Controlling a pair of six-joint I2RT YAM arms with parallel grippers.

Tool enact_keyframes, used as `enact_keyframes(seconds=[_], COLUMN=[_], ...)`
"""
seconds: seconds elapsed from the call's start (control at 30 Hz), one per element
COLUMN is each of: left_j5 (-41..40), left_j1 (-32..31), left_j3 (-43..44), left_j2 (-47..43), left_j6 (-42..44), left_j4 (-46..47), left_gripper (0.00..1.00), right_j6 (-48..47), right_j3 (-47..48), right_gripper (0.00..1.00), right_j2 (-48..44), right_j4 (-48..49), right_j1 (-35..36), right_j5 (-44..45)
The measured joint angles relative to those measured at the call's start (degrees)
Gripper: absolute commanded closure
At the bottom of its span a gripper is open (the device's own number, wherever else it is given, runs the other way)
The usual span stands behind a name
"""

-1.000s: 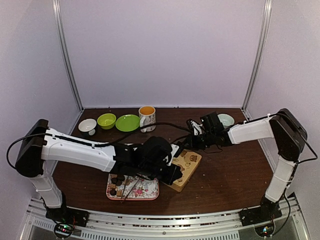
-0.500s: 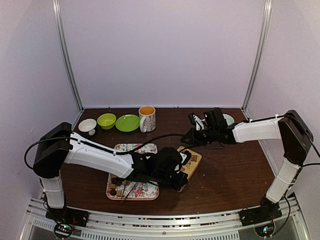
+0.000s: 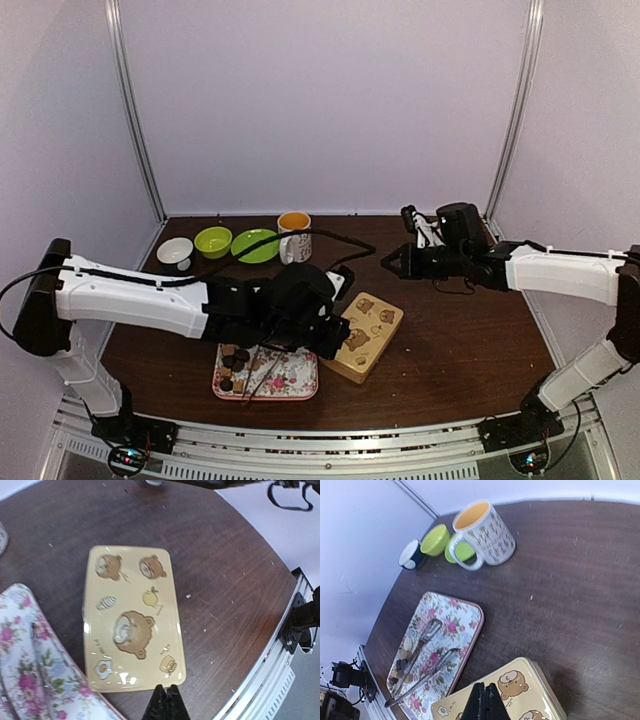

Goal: Pack the chocolate

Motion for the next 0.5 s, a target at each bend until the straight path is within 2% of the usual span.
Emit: enact_keyframes(seconds=[0.1,0.2,0.27,0.3,0.33,0.5], left_j5=[-5.95,-12.15,-15.52,-17.03,-18.40,-21.40], left_j1=[0.00,0.02,0.24,0.46,0.96,6.51], left_j3=[-0.07,-1.20,-2.67,-3.69,-4.87,-10.36], left_j2=[-6.58,-14.14,-18.78,-20.96,-23.23,-31.54], left_j6=[1.25,2.73,4.07,4.59,4.92,6.29], left_j4=[-3.98,-6.38,-7.67,-7.87,-8.31,-11.28], left_gripper=[0.74,0.49,0.29,0.08,0.03,0.02], right_j6=[-1.90,-3.76,-5.01,-5.73,-6.12,-9.68], right_j3=[-1.97,-5.49,-7.74,-8.79,-9.68,-12.79], right_gripper=[1.00,0.99,0.92,0.89,0.87,0.87], right_j2=[-8.94,-16.61,-20.63,-22.43,-24.06,-31.80], right_j4=[0.15,0.28,-0.15,-0.48,-0.90,-2.93], right_j1=[-0.07,-0.13,-0.26,-0.35,-0.37,-0.61], right_j5=[4.02,7.54,9.73,10.84,11.96,17.31])
